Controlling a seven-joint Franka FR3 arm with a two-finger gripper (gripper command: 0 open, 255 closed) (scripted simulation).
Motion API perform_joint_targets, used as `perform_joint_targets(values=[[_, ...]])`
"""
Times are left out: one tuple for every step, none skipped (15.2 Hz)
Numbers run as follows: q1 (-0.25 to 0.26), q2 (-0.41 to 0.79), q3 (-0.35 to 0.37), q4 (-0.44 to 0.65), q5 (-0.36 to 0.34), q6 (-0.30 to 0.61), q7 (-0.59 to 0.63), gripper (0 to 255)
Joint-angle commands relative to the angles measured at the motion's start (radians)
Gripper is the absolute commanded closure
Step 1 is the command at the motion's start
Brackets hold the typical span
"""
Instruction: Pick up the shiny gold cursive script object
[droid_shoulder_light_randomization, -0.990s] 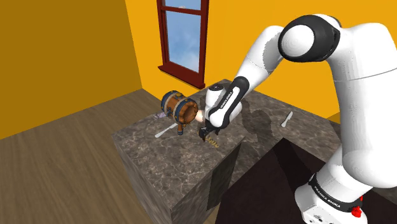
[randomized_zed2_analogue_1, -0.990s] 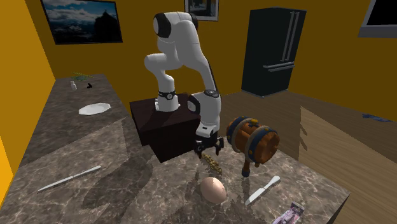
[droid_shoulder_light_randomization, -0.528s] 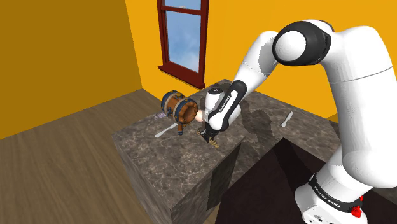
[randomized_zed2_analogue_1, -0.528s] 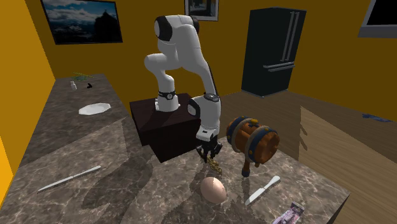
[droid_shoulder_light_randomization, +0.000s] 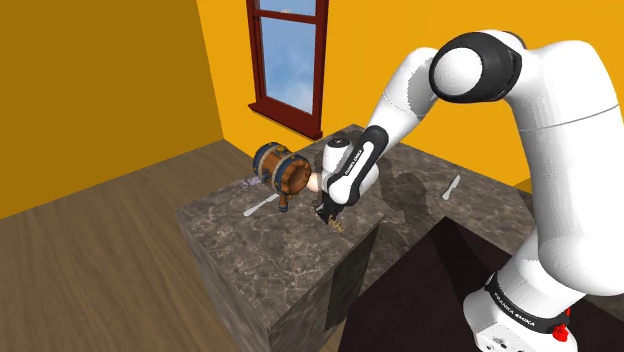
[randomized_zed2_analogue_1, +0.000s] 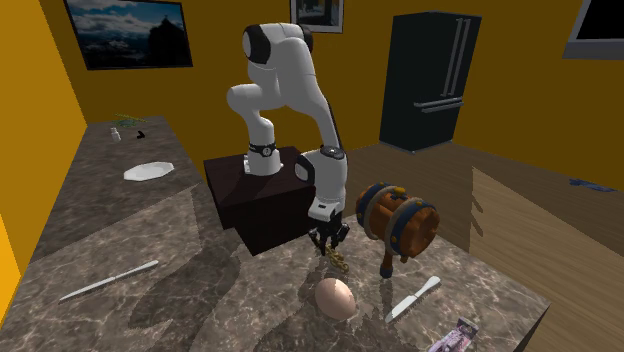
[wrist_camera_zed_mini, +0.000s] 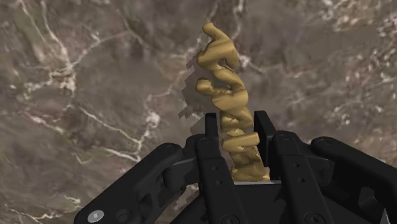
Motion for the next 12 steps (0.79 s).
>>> perform_joint_targets(values=[[-0.003,-0.022,0.004,-0.011,0.002,-0.012,-0.002,255],[-0.005,-0.036,0.006,-0.017,0.003,-0.020,-0.004,255],[-0.007,-0.050,0.009,-0.022,0.005,-0.029,-0.005,255],[-0.009,-0.064,0.011,-0.027,0.007,-0.038,-0.007,255],[-0.011,-0.078,0.014,-0.032,0.008,-0.047,-0.009,255],[-0.014,-0.092,0.016,-0.037,0.010,-0.056,-0.010,255],[-0.016,-0.106,0.019,-0.041,0.012,-0.065,-0.012,255],[-0.018,-0.119,0.022,-0.046,0.014,-0.075,-0.014,255],[-0.020,-0.133,0.024,-0.050,0.017,-0.084,-0.016,255],[-0.022,-0.146,0.027,-0.054,0.019,-0.094,-0.018,255],[-0.024,-0.160,0.029,-0.057,0.021,-0.104,-0.020,255],[-0.026,-0.173,0.032,-0.061,0.024,-0.114,-0.022,255]])
